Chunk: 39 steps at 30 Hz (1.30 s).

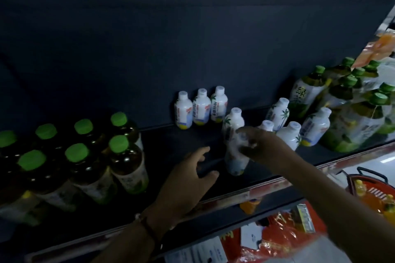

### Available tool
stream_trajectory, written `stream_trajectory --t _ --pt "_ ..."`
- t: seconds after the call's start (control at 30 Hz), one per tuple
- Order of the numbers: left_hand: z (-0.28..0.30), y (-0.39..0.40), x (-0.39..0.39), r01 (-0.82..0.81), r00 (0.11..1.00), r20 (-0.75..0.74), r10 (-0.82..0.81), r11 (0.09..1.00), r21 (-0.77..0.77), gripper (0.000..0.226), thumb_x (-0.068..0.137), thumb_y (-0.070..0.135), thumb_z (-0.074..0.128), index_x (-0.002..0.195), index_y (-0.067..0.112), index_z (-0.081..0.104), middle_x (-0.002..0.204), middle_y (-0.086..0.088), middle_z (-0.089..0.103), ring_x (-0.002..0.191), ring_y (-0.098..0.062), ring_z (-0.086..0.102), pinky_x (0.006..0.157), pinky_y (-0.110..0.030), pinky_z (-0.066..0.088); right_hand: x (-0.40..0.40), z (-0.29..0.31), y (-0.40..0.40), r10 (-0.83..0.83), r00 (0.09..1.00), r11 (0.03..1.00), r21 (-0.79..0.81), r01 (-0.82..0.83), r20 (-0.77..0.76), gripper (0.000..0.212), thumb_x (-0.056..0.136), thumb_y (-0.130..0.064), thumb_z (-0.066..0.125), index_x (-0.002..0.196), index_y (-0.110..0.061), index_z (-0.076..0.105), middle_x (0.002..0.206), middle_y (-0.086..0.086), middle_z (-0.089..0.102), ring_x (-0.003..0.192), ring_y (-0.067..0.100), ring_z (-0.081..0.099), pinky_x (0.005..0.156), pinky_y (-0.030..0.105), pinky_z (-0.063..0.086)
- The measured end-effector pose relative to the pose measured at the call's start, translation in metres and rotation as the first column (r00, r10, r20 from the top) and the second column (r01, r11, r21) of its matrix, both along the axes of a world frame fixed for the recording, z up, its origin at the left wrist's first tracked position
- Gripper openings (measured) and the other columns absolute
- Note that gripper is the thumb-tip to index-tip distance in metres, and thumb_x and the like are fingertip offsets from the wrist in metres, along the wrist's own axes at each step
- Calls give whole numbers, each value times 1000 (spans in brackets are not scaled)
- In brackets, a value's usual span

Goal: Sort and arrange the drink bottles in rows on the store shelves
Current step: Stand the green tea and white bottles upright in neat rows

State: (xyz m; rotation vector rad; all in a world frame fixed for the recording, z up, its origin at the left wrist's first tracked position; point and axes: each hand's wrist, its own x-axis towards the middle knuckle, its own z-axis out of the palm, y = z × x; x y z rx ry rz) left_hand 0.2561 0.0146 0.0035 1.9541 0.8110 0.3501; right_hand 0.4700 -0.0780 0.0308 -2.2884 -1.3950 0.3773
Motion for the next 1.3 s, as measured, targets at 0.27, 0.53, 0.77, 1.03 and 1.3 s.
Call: stream_trajectory --t 0.27,0.53,0.77,1.03,1.3 --pt "-81 -9 71 -12 997 76 12 1000 5 86 68 52 83 142 43 40 140 22 51 130 -2 50 107 -31 44 23 -2 14 226 974 973 44 -226 5 33 72 -46 77 84 -24 56 74 -6 60 69 11 57 62 32 45" --pt "-61 -17 56 -196 971 144 191 980 23 65 74 29 79 132 39 50 128 12 61 118 -4 59 97 -38 51 -2 -5 42 305 952 952 2 -305 -34 44 73 -62 70 85 -25 50 77 -8 57 71 10 56 58 30 41" --pt "-63 -11 16 -195 980 44 192 978 68 77 78 35 81 141 46 40 122 24 62 104 7 59 76 -3 43 -18 -10 51 440 892 892 -63 -448 -106 46 73 -72 63 87 -28 55 91 -7 57 79 9 57 69 32 47" --pt "-67 1 -22 -283 958 92 270 942 178 87 79 39 79 151 40 30 143 18 51 125 0 52 100 -27 48 -55 -7 55 397 886 908 -37 -417 -238 46 83 -61 61 109 -23 62 103 -1 63 92 11 61 85 41 52" --pt "-78 23 -44 -255 965 115 235 944 210 86 80 44 77 151 39 28 146 18 47 133 -2 46 108 -29 42 -8 15 65 49 999 973 227 -50 11 28 84 -36 68 105 -18 68 104 6 62 95 21 60 80 29 46"
